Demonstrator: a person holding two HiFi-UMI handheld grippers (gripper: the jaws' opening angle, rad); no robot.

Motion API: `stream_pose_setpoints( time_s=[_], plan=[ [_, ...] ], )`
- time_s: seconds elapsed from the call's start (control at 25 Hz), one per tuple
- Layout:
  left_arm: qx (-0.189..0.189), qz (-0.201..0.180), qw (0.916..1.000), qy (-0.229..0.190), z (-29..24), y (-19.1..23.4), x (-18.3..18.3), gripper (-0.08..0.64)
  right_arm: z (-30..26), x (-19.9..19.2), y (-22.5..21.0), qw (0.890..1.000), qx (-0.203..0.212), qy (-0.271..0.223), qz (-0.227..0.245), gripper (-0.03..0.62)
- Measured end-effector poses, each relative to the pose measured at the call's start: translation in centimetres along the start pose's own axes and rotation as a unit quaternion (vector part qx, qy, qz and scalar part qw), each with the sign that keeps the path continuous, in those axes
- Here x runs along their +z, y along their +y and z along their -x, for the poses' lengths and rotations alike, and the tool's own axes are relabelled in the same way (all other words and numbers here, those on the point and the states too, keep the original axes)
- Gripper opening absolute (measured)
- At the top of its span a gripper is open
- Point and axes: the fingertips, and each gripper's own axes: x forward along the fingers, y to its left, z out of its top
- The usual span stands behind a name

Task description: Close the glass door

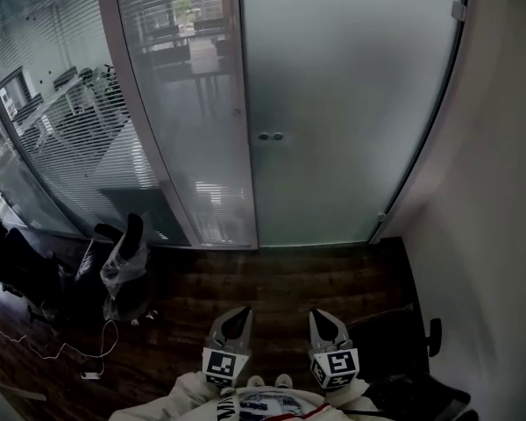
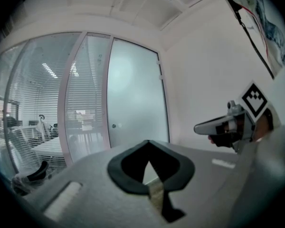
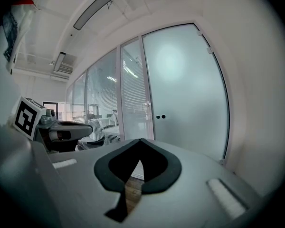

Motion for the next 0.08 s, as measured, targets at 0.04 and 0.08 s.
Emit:
stream_pose_setpoints(
  time_s=[0.04,0.08],
  plan=[
    [-0.001,-0.001,1.0,0.0,-0.14,-0.14,0.06,0.002,0.01,-0.04,-0.19,1.0,-0.001,0.0,0.0,0.005],
    [-0.002,-0.001,1.0,0.0,-0.29,-0.28,0.11,0.002,0.03,-0.07,-0.38,1.0,-0.001,0.0,-0.001,0.005]
  ],
)
